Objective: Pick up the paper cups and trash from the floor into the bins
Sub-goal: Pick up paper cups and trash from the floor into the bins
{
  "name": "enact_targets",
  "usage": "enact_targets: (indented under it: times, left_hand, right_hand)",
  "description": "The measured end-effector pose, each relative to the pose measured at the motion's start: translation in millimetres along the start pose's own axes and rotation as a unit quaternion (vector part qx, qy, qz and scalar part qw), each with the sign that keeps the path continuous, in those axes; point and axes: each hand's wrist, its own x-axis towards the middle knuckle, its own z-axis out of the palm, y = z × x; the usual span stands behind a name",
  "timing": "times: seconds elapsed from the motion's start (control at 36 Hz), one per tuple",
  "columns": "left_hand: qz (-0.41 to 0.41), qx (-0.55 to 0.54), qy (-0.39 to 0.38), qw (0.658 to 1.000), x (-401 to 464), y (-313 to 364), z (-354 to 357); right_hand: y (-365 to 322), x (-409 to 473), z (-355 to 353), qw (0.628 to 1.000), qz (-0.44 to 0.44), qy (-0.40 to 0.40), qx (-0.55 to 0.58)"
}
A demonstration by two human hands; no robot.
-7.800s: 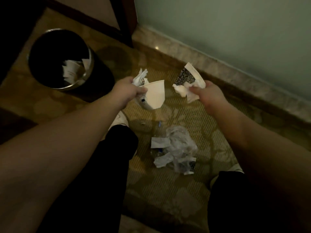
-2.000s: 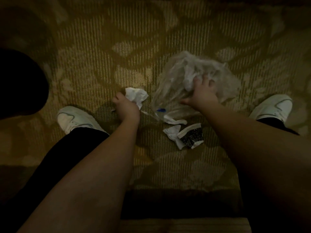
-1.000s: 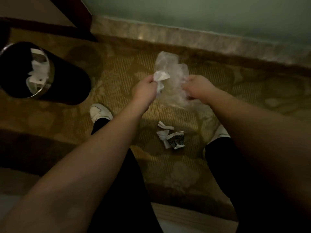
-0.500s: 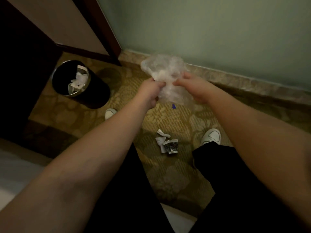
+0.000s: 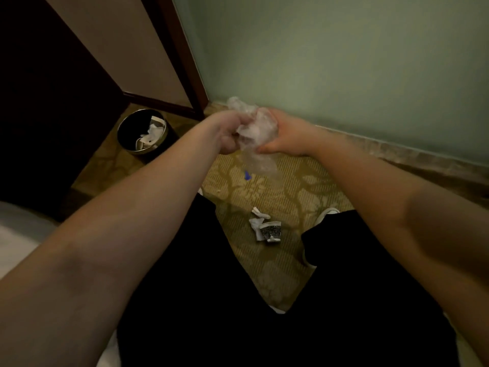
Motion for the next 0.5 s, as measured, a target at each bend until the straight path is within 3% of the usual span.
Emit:
enact_targets:
  times: [0.19, 0.36, 0.5]
  left_hand:
    - [0.071, -0.09, -0.053, 0.992, -26.3, -10.3, -7.0]
    - [0.142, -0.055, -0.01, 0.988, -31.7, -14.3, -20.1]
    - [0.187, -0.049, 0.049, 0.98, -20.8, -18.9, -48.5]
  right_hand:
    - [-19.9, -24.4, 3.9, 0.987, 0.005, 0.156, -0.048]
    - [-23.2, -8.6, 5.6, 0.953, 0.059, 0.168, -0.245]
    - [-19.9, 1.0, 13.2, 0.944, 0.066, 0.184, -0.267]
